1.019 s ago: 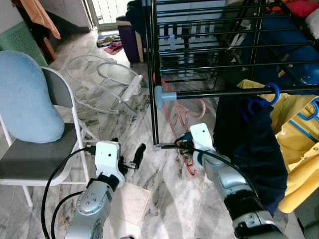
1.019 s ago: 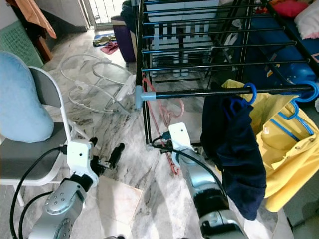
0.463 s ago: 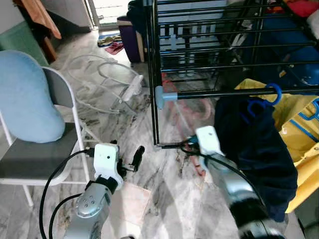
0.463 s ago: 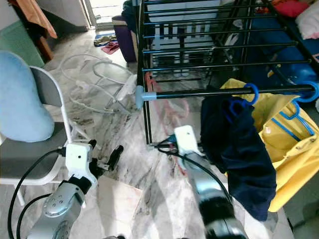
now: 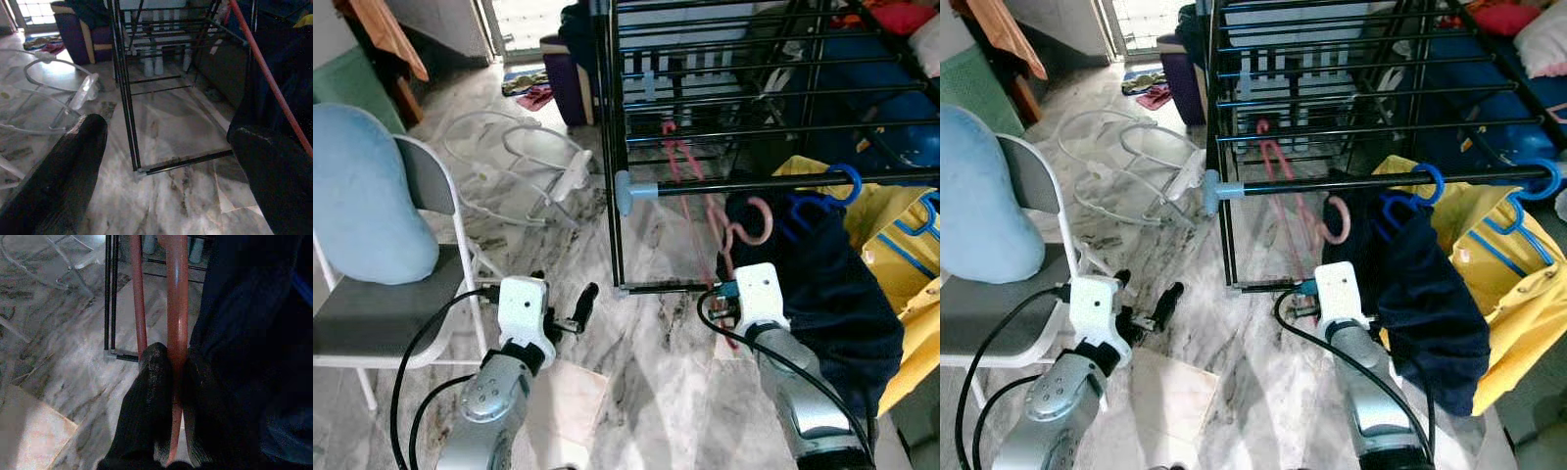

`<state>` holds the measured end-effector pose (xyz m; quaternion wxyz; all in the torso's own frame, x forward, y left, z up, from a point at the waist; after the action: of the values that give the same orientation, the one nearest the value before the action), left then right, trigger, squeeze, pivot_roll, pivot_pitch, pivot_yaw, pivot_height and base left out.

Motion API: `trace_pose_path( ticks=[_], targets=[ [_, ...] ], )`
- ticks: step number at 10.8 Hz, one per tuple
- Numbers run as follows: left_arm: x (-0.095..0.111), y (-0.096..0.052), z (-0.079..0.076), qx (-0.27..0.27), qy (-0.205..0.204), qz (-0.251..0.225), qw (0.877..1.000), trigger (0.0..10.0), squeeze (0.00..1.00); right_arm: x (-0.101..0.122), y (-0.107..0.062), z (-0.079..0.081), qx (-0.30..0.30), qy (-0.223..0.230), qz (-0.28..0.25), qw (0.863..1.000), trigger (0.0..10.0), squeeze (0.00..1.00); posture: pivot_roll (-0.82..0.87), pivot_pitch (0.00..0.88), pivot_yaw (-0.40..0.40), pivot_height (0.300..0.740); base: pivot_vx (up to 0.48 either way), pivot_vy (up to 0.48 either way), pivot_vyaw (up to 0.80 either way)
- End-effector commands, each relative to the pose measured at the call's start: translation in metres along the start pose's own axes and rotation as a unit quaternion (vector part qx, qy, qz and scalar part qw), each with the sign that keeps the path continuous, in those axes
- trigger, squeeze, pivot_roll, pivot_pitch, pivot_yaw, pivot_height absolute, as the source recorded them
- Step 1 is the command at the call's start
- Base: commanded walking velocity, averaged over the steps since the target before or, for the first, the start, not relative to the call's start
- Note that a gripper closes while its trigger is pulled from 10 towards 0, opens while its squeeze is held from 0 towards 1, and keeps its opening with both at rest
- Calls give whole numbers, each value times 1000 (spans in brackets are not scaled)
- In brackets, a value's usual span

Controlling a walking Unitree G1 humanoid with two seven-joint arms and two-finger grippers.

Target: Hang hanger

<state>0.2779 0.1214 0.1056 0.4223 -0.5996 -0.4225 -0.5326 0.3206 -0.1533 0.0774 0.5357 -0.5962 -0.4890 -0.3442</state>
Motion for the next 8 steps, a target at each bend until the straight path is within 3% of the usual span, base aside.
trace_pose_path(
  ticks=[1,5,6,8],
  targets=[
    [-2,1,1,-3,1,7,1000,10000,0,12,-1,6,8,0,-21,1000,10000,0,-73,110,81,740,0,0,0],
    [-1,2,1,1,3,5,1000,10000,0,34,30,23,37,0,2,999,10000,0,-55,95,65,740,0,0,0],
    [-2,2,2,3,4,5,1000,10000,0,33,36,28,47,-17,25,998,10000,0,-51,92,60,740,0,0,0],
    [-2,2,1,4,3,5,1000,10000,0,33,46,30,40,-6,49,998,10000,0,-49,90,56,740,0,0,0]
  ],
)
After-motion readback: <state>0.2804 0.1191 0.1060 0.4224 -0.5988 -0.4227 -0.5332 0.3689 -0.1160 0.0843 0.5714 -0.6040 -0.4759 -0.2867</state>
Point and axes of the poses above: a point about 5 cm out from each wrist's last joint towards the gripper, its own y axis pointing out of the wrist towards the gripper, its own x axis along the axis of the wrist's last joint, z = x × y, the point moved 3 cm from there along y, pointing out of the wrist towards the gripper, and after that the axes turned 1 degree about -y, right-handed, at the moved point
